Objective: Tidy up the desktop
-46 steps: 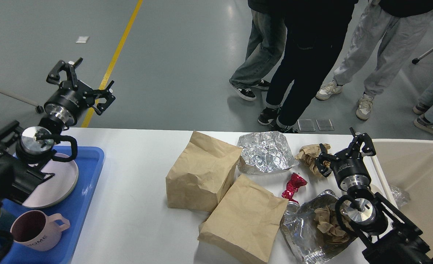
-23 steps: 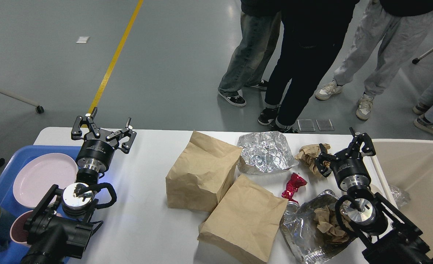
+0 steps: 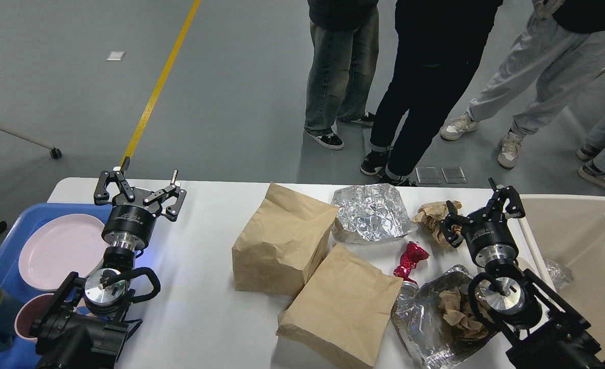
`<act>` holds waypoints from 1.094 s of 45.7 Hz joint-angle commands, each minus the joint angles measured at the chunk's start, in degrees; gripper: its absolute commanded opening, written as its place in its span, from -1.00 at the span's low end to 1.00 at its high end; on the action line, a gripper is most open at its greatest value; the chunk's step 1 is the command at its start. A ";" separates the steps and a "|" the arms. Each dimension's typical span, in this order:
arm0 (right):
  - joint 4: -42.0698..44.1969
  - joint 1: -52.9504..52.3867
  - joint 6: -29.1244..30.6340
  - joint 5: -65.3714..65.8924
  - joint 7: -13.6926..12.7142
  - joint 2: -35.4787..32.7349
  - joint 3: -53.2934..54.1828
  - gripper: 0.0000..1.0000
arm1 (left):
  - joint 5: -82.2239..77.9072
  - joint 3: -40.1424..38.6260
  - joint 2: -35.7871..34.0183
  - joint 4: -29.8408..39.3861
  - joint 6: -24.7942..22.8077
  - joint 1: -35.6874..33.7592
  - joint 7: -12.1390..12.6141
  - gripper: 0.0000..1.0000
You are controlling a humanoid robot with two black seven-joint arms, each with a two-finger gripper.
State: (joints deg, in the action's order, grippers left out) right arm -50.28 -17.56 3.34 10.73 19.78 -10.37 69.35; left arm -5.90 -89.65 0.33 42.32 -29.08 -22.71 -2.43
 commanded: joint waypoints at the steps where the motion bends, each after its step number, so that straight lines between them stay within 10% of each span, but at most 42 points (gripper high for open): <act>1: 0.01 -0.02 0.00 -0.01 0.00 0.00 0.00 1.00 | 1.15 -0.35 -0.85 0.04 -0.09 -0.84 -0.12 0.93; 50: 0.10 -0.02 0.00 -0.01 0.00 0.00 0.00 1.00 | 1.68 6.33 -5.25 -3.30 -4.22 2.06 -1.00 0.93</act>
State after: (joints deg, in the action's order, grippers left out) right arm -50.18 -17.58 3.34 10.71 19.78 -10.37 69.35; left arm -4.27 -83.35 -5.10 39.03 -33.02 -20.94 -3.37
